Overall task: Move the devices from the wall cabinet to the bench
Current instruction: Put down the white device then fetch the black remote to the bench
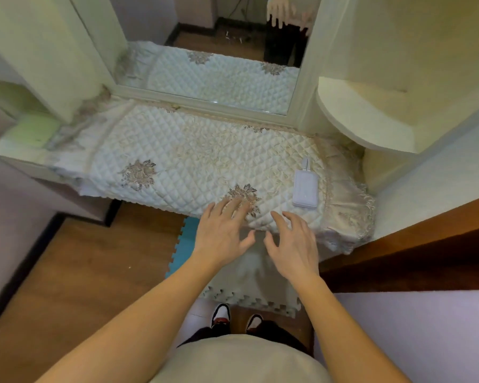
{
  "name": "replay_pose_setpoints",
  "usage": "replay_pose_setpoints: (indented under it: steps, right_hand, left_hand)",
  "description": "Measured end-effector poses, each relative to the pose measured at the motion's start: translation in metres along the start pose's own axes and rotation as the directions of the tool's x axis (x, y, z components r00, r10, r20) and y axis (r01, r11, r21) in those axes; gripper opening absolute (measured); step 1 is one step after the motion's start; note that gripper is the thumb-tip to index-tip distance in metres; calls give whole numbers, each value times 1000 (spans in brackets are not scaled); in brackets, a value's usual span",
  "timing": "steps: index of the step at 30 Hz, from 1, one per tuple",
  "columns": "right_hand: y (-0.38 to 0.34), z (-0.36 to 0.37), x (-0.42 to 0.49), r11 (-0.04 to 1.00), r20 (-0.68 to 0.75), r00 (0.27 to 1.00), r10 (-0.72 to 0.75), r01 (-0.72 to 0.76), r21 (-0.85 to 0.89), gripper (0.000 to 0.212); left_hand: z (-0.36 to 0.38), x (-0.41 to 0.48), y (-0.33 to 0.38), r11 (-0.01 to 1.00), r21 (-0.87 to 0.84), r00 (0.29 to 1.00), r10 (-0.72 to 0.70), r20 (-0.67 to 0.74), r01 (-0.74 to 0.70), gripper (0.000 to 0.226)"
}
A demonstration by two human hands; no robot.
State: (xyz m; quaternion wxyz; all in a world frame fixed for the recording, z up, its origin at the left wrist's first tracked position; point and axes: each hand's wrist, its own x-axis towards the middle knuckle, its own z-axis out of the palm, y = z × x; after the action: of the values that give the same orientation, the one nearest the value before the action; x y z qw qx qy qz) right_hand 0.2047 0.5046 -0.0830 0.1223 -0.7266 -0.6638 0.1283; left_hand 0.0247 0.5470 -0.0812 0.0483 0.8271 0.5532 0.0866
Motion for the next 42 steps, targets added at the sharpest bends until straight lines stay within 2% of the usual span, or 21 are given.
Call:
replay_pose_setpoints:
  steps: [5,10,16,21,24,27,34,37,42]
  right_hand:
    - [-39,20,-4,969,71,966,-248,247,22,48]
    - [-67,30,-15,874,143,863,-485,482,60,52]
    - [-100,44,-48,689,163,670,-724,711,142,49]
    - [-140,54,-86,501,175,472,-864,839,213,46]
    - [-169,64,-110,399,199,359,-912,887,233,47]
    - [-200,75,-136,315,202,266,-943,906,281,48]
    - [-284,112,-196,116,209,46,-977,935,334,47]
    - [-328,133,-222,62,221,-19,-975,935,350,46]
    - [-415,163,-277,-14,244,-115,-963,925,381,47]
  left_hand:
    - [-12,-45,-21,974,74,977,-211,-35,213,67]
    - [-21,-107,-25,867,82,870,-485,-90,492,67]
    - [-26,-190,-11,675,26,664,-718,-210,738,63]
    - [-37,-264,-4,456,-2,438,-856,-274,890,62]
    - [-43,-307,-3,326,-28,304,-908,-290,945,63]
    - [-47,-344,-3,226,-51,201,-934,-297,973,62]
    - [-54,-430,-30,56,-101,20,-944,-330,993,62]
    - [-58,-471,-54,-21,-142,-67,-942,-329,990,61]
    - [-74,-544,-108,-113,-176,-164,-939,-304,978,62]
